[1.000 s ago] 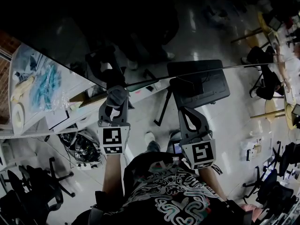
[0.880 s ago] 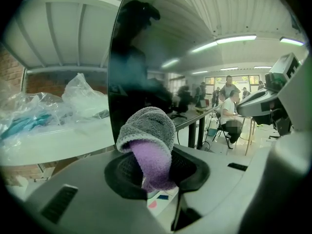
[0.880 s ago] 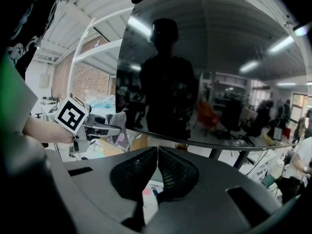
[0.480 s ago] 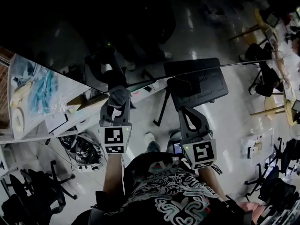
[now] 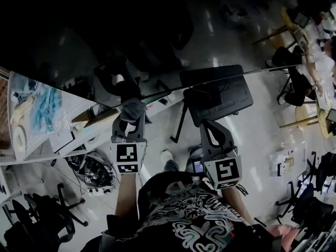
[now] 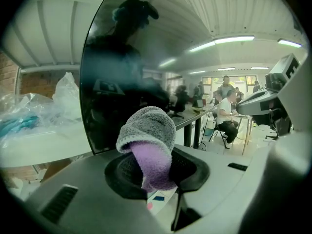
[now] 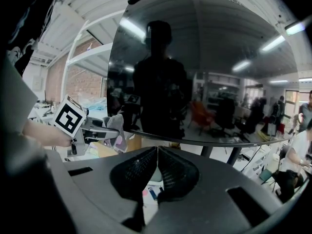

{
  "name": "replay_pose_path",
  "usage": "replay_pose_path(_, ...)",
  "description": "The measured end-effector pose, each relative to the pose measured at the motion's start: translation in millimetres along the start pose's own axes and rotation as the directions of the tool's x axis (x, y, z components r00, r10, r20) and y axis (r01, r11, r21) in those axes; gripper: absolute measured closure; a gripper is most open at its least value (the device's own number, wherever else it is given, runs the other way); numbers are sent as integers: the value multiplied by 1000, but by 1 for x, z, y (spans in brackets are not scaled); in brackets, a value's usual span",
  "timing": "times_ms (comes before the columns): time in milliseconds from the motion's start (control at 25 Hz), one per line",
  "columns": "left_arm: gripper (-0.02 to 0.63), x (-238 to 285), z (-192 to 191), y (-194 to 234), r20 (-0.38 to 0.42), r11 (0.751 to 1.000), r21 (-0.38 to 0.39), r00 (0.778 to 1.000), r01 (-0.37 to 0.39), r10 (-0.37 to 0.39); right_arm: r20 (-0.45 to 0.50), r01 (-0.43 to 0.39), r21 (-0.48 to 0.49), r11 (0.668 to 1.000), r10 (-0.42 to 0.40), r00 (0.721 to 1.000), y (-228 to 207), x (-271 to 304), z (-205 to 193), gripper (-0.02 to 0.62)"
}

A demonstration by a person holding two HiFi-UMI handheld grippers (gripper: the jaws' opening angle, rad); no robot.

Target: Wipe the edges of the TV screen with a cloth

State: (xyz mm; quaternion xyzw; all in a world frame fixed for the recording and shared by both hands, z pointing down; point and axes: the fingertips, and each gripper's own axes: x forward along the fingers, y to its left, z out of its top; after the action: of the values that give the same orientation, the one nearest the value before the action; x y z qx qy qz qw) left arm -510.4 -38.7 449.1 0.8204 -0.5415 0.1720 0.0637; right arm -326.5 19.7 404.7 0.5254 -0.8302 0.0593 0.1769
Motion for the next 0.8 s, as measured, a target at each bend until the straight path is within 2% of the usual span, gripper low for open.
replay_pose_path(800,486,15,8,-26,-17,999,17,999,47,-47,3,28,38,999,-28,1000,-26,-8,-7,566)
